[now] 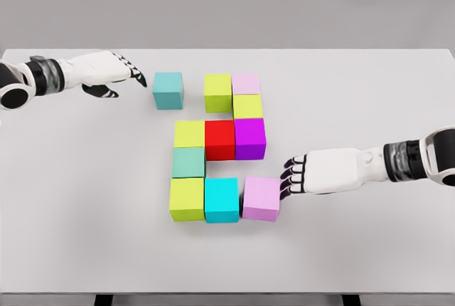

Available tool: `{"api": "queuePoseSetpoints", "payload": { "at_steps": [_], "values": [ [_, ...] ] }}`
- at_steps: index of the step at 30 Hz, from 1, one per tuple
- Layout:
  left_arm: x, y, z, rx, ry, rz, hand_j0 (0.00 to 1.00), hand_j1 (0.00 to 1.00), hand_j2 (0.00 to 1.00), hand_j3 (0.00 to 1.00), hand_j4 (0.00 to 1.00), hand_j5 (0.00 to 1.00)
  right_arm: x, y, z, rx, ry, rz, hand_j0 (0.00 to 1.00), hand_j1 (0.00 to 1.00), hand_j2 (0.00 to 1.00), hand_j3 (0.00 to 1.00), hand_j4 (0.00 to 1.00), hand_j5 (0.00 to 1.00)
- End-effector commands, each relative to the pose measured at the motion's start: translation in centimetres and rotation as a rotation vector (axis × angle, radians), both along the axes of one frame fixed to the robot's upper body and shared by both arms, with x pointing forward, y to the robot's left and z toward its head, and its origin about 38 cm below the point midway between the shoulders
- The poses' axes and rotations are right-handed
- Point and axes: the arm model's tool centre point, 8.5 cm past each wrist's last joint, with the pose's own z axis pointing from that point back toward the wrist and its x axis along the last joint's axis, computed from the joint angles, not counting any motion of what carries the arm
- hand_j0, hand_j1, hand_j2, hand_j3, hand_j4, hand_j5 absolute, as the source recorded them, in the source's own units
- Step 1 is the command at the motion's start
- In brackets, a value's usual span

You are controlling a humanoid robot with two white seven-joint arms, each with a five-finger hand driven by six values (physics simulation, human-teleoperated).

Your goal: Assemble the squares on the desktop into the number 2

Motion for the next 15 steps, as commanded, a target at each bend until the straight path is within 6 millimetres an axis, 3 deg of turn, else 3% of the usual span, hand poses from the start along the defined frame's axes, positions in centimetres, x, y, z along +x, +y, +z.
{"api": "queuePoseSetpoints", "payload": {
  "at_steps": [1, 15],
  "values": [
    [0.0, -0.2, 0.1, -0.006, -0.002, -0.002, 0.73, 0.73, 0.73, 0.73, 0.73, 0.73, 0.1, 0.1, 0.0, 0.005, 0.002, -0.002, 0.93, 0.93, 0.93, 0.93, 0.93, 0.93],
    [0.1, -1.7, -0.1, -0.017, 0.005, -0.028, 0.73, 0.73, 0.73, 0.73, 0.73, 0.73, 0.5, 0.3, 0.7, 0.018, -0.015, -0.005, 0.93, 0.93, 0.93, 0.93, 0.93, 0.93]
  ]
}}
